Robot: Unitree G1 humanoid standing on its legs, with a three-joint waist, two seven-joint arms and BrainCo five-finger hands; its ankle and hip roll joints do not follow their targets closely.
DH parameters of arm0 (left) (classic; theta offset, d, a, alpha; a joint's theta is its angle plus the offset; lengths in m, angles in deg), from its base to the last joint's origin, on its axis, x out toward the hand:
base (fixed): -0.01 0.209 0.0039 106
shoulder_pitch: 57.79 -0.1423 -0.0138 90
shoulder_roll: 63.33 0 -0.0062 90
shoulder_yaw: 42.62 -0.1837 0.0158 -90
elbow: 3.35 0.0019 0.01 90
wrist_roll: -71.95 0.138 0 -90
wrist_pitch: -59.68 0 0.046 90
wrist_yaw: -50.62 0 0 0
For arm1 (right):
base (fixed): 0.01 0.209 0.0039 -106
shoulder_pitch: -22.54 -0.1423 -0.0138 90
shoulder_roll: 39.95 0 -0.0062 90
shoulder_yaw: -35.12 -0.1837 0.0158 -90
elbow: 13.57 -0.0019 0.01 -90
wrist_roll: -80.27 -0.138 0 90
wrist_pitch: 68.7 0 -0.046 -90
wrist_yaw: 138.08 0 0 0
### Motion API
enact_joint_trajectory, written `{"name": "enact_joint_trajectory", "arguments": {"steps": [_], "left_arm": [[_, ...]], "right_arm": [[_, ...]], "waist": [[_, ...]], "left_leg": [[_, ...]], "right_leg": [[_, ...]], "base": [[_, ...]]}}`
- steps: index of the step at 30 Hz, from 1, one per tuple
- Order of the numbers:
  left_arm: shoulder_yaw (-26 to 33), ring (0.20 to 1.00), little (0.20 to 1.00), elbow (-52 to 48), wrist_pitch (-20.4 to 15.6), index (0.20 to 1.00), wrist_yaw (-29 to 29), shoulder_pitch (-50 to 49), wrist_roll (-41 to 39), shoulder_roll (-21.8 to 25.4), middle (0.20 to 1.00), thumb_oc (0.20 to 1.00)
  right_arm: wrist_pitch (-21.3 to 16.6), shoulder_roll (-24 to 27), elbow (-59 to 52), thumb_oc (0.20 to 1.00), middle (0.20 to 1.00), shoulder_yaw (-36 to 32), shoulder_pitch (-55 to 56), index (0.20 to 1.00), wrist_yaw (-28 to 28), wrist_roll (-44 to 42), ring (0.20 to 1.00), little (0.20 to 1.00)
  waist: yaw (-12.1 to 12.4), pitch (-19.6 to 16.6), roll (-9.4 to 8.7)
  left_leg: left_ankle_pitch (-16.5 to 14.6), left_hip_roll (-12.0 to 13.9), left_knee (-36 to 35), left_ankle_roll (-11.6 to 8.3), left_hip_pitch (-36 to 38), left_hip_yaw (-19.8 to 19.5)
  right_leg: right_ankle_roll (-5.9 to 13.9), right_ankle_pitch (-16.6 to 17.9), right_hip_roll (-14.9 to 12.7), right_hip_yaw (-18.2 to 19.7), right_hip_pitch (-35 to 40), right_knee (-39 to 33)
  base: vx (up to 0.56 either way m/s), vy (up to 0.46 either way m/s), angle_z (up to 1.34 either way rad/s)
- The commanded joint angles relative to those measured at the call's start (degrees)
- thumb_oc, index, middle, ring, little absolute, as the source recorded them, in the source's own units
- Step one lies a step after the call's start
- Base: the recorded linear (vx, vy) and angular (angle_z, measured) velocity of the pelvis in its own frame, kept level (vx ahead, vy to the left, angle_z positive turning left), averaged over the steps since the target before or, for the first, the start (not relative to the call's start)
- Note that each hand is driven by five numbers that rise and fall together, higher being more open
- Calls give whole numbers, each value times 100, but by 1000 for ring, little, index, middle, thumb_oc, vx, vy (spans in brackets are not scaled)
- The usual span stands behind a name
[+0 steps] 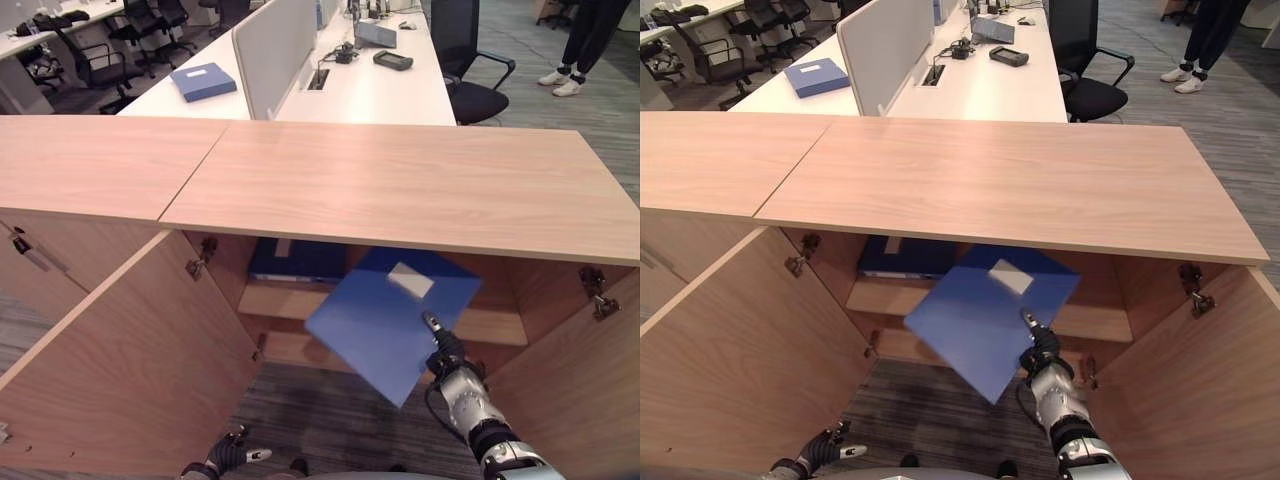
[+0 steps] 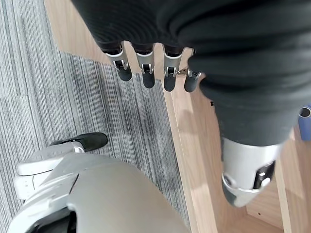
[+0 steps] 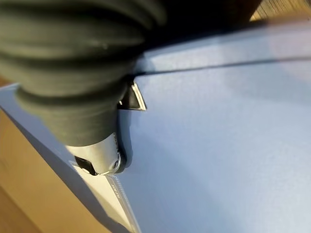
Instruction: Put the empty folder in the office cabinet
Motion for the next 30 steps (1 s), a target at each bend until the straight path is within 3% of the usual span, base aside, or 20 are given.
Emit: {"name": "enact_joint_trajectory", "arguments": {"steps": [1, 8, 13, 17, 30], "left_arm": [[-318, 1000, 1000, 177, -8, 1000, 219, 392, 50, 117, 1000, 1000], [-485, 1000, 1000, 141, 22, 1000, 318, 427, 11, 98, 1000, 1000], [-657, 1000, 1000, 15, 15, 1000, 320, 450, 86, 193, 1000, 1000], [-902, 1000, 1000, -70, 13, 1000, 357, 521, 115, 291, 1000, 1000], [-1404, 1000, 1000, -405, -31, 1000, 243, 754, 112, 482, 1000, 1000]], "right_arm": [[-468, -202, 67, 200, 200, -203, -693, 200, -158, -622, 200, 200], [-692, -411, 125, 200, 200, -375, -1236, 200, -422, -1087, 200, 200], [-777, -293, 428, 200, 200, -569, -1772, 200, -523, -1301, 200, 200], [-935, 150, 1051, 200, 200, -1096, -2595, 200, -806, -1703, 200, 200], [-1037, 1150, 1606, 200, 200, -1522, -3564, 200, -993, -2171, 200, 200]], "waist": [[151, 74, -119], [240, 99, -56], [330, 131, -3], [516, 158, 133], [804, 260, 529]], "left_leg": [[-493, -80, 74, -36, 48, 120], [-496, -87, 74, -41, 29, 106], [-482, -108, 74, -43, -21, 62], [-427, -177, 74, -46, -170, -105], [-240, -440, 82, -11, -701, -543]], "right_leg": [[448, -790, -264, 116, 449, 219], [452, -802, -269, 127, 442, 221], [458, -806, -277, 96, 426, 219], [478, -817, -318, -67, 384, 233], [556, -831, -548, -540, 98, 333]], "base": [[0, 0, 0], [0, 0, 0], [0, 0, 0], [3, 12, 15], [-7, 33, 25]]}}
